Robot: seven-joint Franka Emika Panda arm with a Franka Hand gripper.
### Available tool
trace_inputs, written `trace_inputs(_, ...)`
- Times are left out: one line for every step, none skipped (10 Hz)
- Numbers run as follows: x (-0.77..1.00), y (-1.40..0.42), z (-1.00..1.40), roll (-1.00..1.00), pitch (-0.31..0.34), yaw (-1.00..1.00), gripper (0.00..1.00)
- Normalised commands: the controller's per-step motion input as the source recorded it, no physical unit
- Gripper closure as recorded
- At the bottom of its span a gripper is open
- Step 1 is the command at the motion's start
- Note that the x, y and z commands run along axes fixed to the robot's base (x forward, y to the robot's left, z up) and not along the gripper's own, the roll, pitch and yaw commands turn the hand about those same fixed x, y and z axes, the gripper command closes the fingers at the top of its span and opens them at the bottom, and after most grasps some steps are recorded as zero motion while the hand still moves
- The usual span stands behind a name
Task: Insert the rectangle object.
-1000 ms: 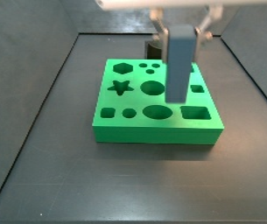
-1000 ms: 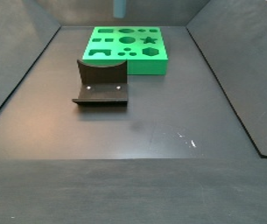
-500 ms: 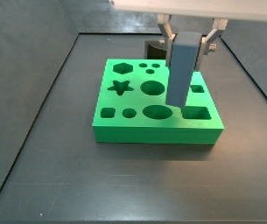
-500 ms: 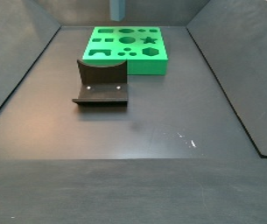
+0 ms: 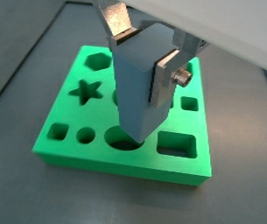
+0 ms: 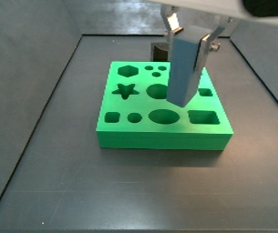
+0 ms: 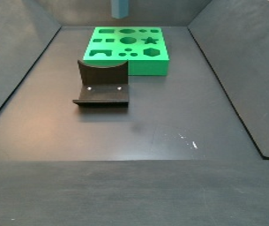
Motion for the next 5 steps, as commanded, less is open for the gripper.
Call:
trace_inputs(0.08, 0.00, 0.00, 0.23, -0.066, -0.93, 1.00)
trace_inputs(0.00, 0.00, 0.00, 0.19, -0.043, -1.00, 1.00)
trace_inputs(0.00, 0.00, 0.00, 0.19, -0.011, -1.00, 1.00)
trace_inputs(0.00, 0.00, 0.00, 0.20, 0.000, -1.00, 1.00)
trace_inputs(0.00, 0.00, 0.00, 0.20, 0.000, -1.00, 1.00)
